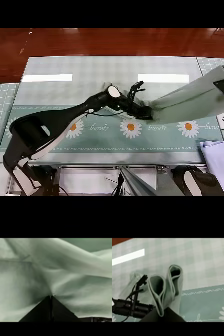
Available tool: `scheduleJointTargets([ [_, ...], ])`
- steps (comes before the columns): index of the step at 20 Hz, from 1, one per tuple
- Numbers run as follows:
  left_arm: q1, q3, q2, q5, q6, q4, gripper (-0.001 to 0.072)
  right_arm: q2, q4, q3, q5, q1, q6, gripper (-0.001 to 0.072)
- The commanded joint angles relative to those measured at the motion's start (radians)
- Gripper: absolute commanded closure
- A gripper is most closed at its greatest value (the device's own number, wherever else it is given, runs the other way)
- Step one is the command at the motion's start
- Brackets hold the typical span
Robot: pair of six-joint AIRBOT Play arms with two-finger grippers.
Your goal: Fold the shirts.
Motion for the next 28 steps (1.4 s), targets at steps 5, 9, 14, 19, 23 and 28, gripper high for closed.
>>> scheduleJointTargets([
  [5,0.049,0.009,-0.002,0.068,0.087,-0.190,0.0685,0.010,-0.054,0.001,-0.062,0.000,0.008,0.0688],
  [9,0.268,0.009,0.153,0.064,0.084,-0.061,0.0685,-0.075,-0.056,0.001,-0.119,0.001,-0.051,0.0689],
  [14,0.571,0.009,0.384,-0.024,0.085,0.064,0.0684,-0.255,0.086,0.001,-0.267,0.015,-0.111,0.0689],
  [19,0.830,0.009,0.578,-0.084,0.085,0.065,0.0684,-0.452,-0.010,0.001,-0.374,0.272,-0.098,0.0689],
  [23,0.956,0.009,0.686,-0.186,0.085,0.065,0.0683,-0.611,-0.001,0.001,-0.552,0.457,-0.017,0.0688],
  [28,1.015,0.009,0.769,-0.330,0.085,0.066,0.0683,-0.771,0.031,0.001,-0.685,0.626,0.043,0.0688],
])
